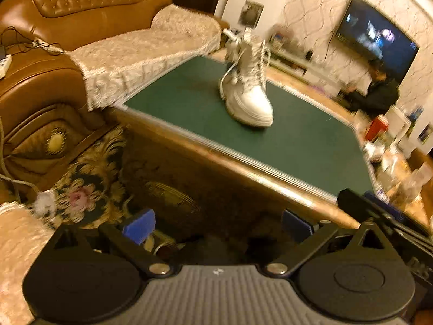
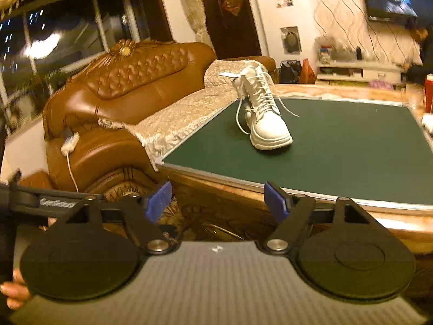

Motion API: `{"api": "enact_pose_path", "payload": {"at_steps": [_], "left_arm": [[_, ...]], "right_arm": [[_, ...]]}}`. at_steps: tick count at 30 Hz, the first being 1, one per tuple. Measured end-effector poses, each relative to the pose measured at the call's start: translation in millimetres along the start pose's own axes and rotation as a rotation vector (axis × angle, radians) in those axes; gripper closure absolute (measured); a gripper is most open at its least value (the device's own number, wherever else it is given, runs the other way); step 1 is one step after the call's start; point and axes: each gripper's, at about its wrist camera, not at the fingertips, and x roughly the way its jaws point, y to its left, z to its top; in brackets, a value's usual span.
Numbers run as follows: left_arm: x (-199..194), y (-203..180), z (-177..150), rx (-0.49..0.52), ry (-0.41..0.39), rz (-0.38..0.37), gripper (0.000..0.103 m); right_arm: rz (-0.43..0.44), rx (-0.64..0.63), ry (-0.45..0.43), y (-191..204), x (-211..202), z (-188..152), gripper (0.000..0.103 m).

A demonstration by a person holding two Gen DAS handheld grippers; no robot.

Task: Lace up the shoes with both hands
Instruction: 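Release the sneaker with the left gripper and pull both grippers back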

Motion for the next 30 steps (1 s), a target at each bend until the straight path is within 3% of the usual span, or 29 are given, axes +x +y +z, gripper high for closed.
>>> {"api": "enact_pose_path", "payload": {"at_steps": [2, 8, 12, 17, 24, 30], "left_arm": [[-6.9, -2.2, -2.9, 0.003, -0.017, 0.015, 0.001], [-14.5, -24.9, 0.0, 0.071, -0.041, 0.085, 0.001], [-19.2, -33.2, 0.9, 0.063, -0.052, 0.115, 0.001], [-20.5, -41.7, 8.2, 0.033, -0.059, 0.150, 0.001], [-1.6, -60.8, 11.4, 0.084, -0.066, 0.200, 0.001], [44.0, -51.1, 35.8, 0.055, -0.053, 0.234, 0.001]], "right_arm": [[-0.006, 0.000, -0.003, 9.4, -18.8, -5.3, 0.019], [-0.031, -0.050, -0.001, 38.0, -27.7, -2.6, 0.016], [-0.052, -0.092, -0.011, 51.3, -36.9, -0.9, 0.016], [-0.055, -0.065, 0.006, 42.9, -41.9, 5.8, 0.014], [-0.092, -0.022, -0.013, 25.2, -28.4, -2.2, 0.011], [0.030, 0.017, -0.001, -12.3, 12.6, 1.3, 0.010]]}}
